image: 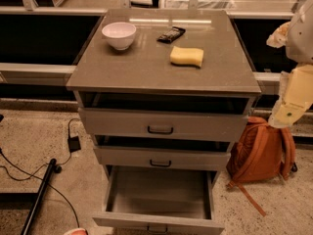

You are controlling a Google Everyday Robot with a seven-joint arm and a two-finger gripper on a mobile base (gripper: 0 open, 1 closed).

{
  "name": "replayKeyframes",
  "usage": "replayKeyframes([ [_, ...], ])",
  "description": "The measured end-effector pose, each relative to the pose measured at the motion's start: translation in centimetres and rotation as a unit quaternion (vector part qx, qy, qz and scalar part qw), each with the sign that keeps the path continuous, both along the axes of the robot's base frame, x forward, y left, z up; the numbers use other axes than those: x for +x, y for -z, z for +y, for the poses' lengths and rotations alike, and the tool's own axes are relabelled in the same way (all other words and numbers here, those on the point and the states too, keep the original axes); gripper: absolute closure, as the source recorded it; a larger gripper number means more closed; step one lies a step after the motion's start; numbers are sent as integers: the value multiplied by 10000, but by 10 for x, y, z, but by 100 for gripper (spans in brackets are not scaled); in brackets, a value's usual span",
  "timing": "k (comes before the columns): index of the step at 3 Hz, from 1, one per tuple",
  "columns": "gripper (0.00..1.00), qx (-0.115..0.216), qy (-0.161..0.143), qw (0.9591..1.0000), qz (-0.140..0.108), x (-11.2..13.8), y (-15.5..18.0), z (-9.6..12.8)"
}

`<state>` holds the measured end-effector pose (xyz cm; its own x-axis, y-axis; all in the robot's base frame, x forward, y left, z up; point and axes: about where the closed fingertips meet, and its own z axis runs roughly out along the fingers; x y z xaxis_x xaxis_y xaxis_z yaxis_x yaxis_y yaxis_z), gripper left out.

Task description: Close bottom drawer

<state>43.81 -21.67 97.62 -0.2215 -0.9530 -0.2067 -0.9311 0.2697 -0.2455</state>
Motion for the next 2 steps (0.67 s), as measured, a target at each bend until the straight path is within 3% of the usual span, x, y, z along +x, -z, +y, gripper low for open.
replayKeyframes([
  [1,0,0,0,10000,0,0,0,0],
  [2,0,171,48,9998,76,0,23,-6],
])
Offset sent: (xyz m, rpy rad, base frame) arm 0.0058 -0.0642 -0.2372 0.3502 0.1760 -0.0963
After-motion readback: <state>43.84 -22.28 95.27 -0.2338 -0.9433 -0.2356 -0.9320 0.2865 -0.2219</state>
